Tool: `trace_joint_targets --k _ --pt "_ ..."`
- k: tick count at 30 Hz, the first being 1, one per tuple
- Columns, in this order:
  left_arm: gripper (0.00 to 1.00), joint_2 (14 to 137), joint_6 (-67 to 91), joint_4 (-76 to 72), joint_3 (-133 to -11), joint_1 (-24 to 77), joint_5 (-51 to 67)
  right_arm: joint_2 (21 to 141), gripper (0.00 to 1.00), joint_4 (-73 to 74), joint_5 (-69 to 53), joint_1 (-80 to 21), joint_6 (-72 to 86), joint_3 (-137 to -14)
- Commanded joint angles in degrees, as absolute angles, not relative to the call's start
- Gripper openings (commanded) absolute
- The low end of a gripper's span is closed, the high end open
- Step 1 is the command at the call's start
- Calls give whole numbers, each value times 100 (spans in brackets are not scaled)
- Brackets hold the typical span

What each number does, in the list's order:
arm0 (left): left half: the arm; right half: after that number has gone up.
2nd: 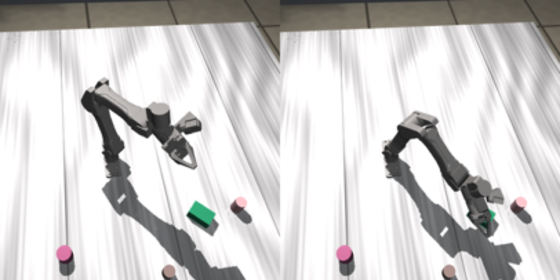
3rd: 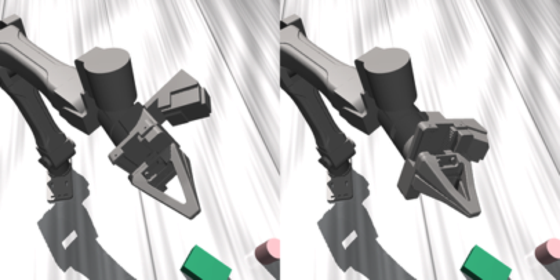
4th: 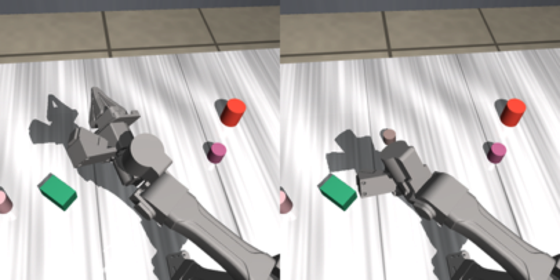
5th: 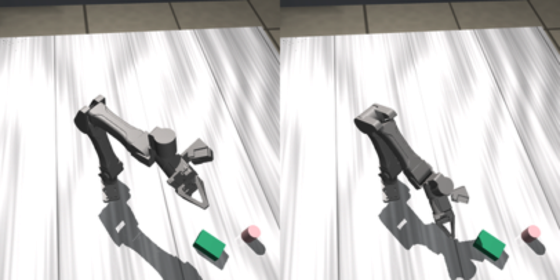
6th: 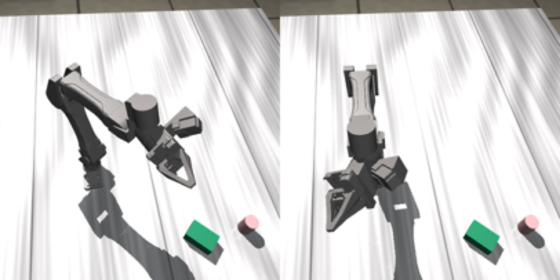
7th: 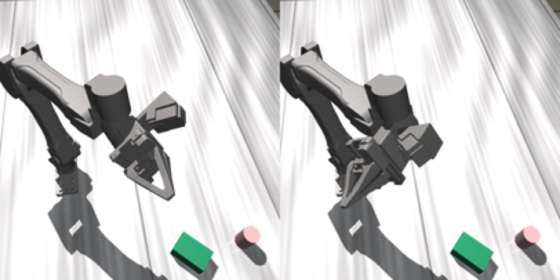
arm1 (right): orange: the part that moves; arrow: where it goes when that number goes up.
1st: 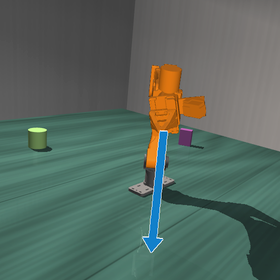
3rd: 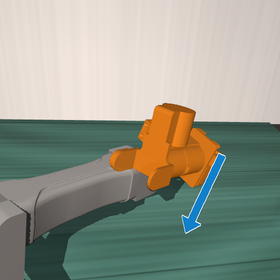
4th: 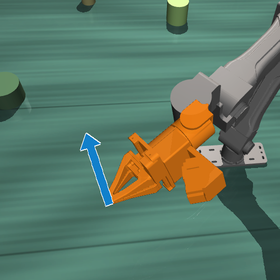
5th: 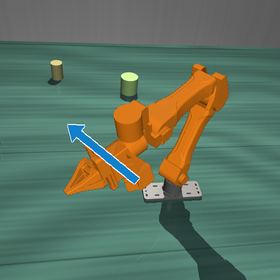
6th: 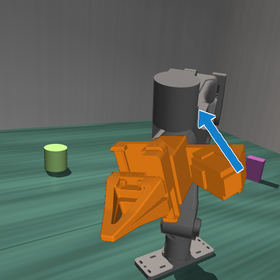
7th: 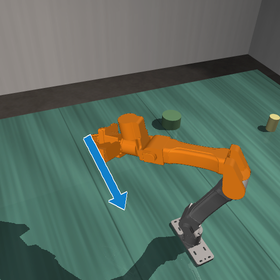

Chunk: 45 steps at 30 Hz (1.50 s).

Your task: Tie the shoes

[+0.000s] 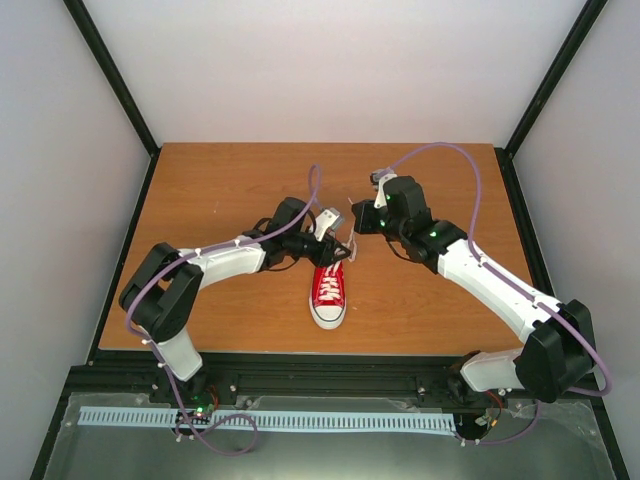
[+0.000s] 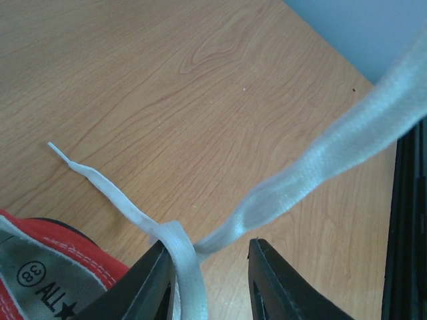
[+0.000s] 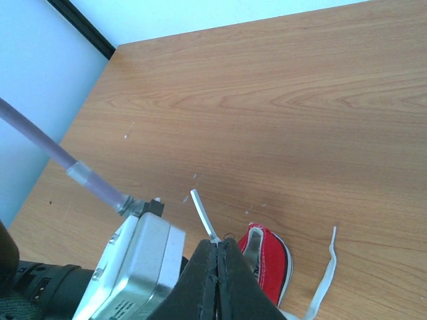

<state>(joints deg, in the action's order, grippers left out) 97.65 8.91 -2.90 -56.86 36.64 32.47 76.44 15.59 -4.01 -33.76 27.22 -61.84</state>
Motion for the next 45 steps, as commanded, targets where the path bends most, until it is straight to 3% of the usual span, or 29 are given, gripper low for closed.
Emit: trace_joint_targets --k 1,6,13,18,26,33,35,38,40,42,45 --pt "31 9852 800 -255 -5945 3625 3108 7664 3 1480 -552 -3363 2709 -6353" --pt "23 9857 832 -339 -5910 3628 3001 7662 3 1507 -601 -3363 2773 -6380" --pt "20 9896 922 -597 -5858 3630 3068 7655 3 1657 -627 -3358 2895 -6509" --pt "1 9880 945 -878 -5704 3630 3405 7694 3 1677 -596 -3357 2935 -6521" --pt "1 9339 1055 -1112 -5145 3630 3476 8368 3 1414 -1090 -3212 2795 -6722" --pt "1 8866 1660 -1524 -4527 3630 3207 9911 3 1371 -2382 -3199 2342 -7484" --pt "1 8837 1891 -1626 -4402 3630 3039 10255 14 1462 -2642 -3199 2229 -7748" --pt "1 8796 2264 -1756 -4273 3630 2817 10333 62 1501 -2448 -3071 2159 -7839" --pt "1 8755 2424 -1782 -4235 3630 2719 10126 79 1377 -2546 -2821 2167 -7592" --pt "1 8714 2577 -1761 -4223 3630 2624 9772 90 1115 -2705 -2555 2066 -7204" --pt "1 8684 2735 -1625 -4289 3630 2591 9101 95 648 -3122 -2275 1682 -6436"
